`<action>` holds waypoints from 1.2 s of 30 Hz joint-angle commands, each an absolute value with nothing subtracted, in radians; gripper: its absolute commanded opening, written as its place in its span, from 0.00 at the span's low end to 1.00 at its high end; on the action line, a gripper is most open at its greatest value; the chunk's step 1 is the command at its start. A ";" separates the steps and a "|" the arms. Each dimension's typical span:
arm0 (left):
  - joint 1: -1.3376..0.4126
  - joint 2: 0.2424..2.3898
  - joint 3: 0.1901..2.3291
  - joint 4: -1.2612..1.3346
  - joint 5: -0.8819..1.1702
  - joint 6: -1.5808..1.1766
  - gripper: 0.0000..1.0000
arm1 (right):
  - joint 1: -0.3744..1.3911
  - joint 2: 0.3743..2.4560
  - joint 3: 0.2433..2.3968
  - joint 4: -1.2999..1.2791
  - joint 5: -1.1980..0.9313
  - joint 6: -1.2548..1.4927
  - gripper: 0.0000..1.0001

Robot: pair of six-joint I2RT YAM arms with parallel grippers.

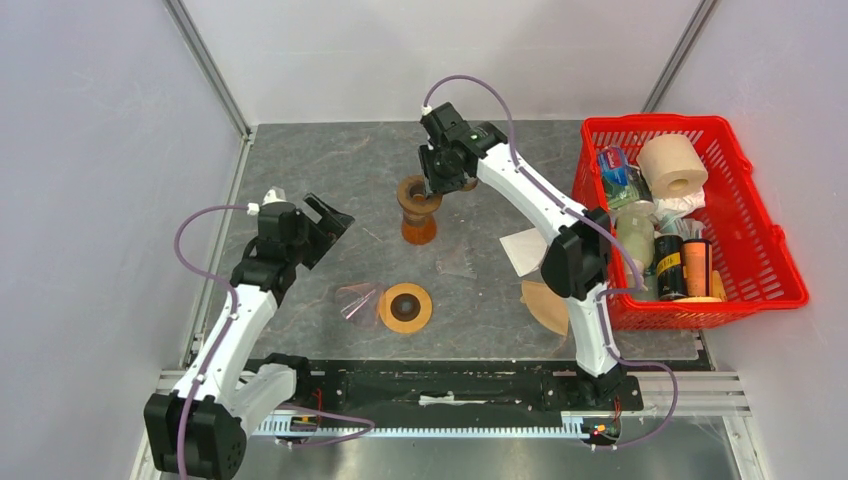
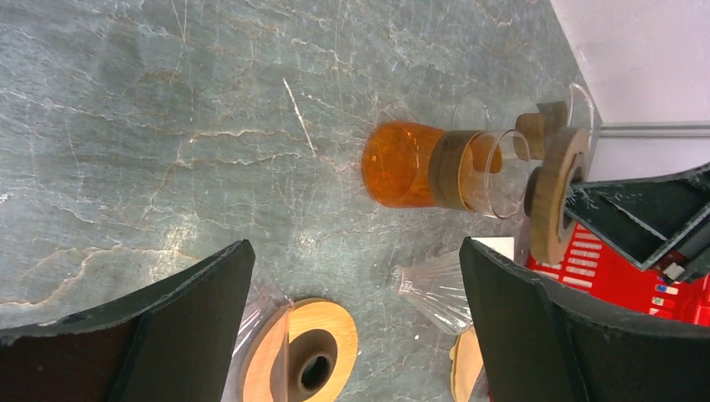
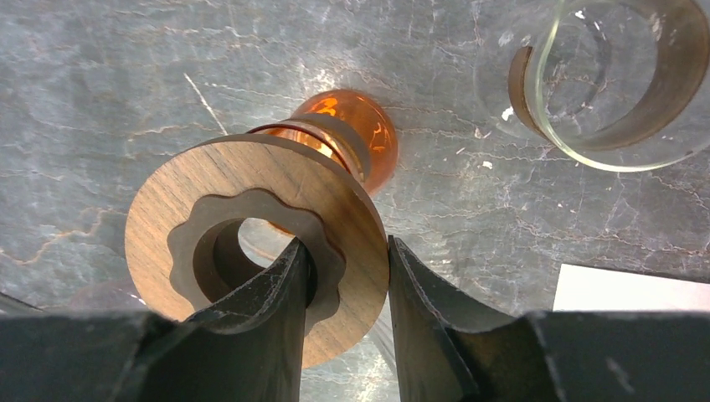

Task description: Place the coffee filter in the dripper

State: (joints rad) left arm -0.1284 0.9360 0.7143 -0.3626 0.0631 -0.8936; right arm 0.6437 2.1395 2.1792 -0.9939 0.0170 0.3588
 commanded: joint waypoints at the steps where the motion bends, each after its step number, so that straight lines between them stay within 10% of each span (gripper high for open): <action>1: -0.152 0.958 0.751 -0.328 0.082 -0.855 1.00 | 0.641 2.174 2.245 -1.000 0.011 0.330 0.31; 14: -0.161 0.946 0.747 -0.363 0.029 -0.840 1.00 | 0.641 2.228 2.229 -0.920 0.052 0.312 0.42; 28: -0.163 0.953 0.759 -0.386 0.007 -0.830 1.00 | 0.643 2.139 2.212 -0.885 0.008 0.294 0.88; 36: -0.179 0.943 0.732 -0.387 -0.009 -0.779 1.00 | 0.636 1.818 1.809 -0.685 0.135 0.341 0.97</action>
State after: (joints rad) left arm -0.1616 0.9604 0.7193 -0.3916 0.0235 -0.8547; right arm 0.6422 2.0491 2.0029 -0.8326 0.0566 0.3141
